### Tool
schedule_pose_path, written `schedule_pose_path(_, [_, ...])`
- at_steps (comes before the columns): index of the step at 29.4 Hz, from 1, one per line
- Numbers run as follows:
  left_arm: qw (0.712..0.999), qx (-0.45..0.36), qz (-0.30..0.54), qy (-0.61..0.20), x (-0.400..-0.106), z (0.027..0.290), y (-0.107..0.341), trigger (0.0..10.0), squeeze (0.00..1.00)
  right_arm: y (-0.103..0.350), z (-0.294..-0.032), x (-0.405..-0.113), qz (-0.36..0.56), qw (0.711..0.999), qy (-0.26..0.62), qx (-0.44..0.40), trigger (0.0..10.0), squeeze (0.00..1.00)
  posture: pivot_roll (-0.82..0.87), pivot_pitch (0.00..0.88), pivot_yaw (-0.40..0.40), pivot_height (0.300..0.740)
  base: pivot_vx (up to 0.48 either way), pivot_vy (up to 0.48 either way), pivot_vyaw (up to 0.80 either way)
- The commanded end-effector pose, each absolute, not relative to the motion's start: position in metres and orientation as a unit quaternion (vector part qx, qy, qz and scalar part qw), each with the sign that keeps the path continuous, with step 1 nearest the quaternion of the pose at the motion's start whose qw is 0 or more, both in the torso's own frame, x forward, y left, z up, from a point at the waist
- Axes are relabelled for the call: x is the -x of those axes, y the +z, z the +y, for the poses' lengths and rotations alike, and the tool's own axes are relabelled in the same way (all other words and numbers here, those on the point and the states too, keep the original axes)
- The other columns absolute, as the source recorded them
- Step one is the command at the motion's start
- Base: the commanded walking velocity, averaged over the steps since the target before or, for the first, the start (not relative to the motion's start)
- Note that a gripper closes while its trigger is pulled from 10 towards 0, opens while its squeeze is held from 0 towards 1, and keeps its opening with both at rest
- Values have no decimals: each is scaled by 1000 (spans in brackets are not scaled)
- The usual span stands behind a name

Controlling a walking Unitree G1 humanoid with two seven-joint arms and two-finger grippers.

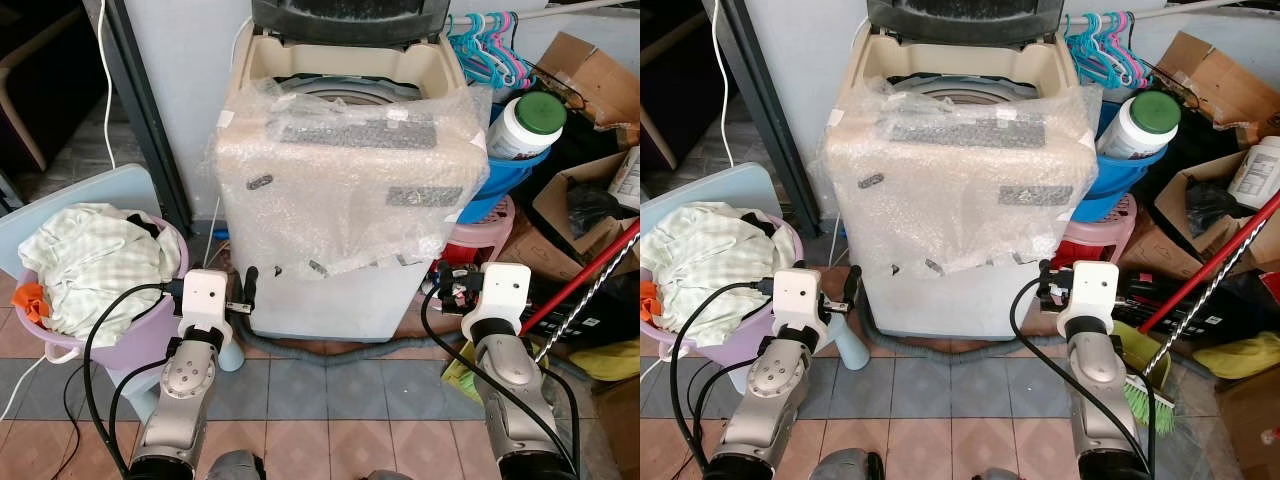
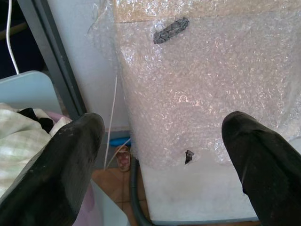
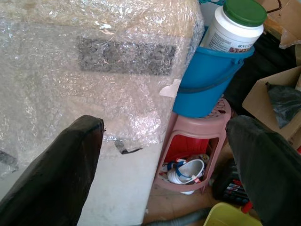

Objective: Clothes washing

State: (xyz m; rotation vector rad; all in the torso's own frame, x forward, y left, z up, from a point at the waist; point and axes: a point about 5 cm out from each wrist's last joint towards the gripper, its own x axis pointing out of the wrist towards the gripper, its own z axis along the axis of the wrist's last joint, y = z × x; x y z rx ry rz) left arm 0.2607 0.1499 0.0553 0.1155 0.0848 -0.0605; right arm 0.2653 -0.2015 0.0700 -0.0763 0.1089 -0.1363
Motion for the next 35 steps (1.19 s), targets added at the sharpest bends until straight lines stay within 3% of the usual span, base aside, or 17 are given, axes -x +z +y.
schedule_pose_path(1, [998, 6, 50, 34, -257, 152, 90, 10000, 0, 90, -163, -281, 63, 996, 17, 60, 10000, 0, 62, 71, 18, 740, 0, 0, 0])
schedule_pose_path(20, [998, 7, 48, 32, -259, 152, 91, 10000, 0, 90, -163, -281, 62, 996, 18, 59, 10000, 0, 60, 71, 21, 740, 0, 0, 0])
schedule_pose_path(22, [999, 9, 28, 17, -254, 154, 94, 10000, 0, 93, -163, -276, 30, 998, 20, 60, 10000, 0, 87, 103, -24, 740, 0, 0, 0])
schedule_pose_path(25, [1000, 10, 26, 13, -253, 152, 93, 10000, 0, 91, -161, -273, 31, 999, 22, 4, 10000, 0, 81, 100, -24, 740, 0, 0, 0])
schedule_pose_path(35, [999, -14, 42, 20, -256, 153, 100, 10000, 0, 92, -164, -268, 39, 999, 18, 33, 10000, 0, 79, 120, -21, 740, 0, 0, 0])
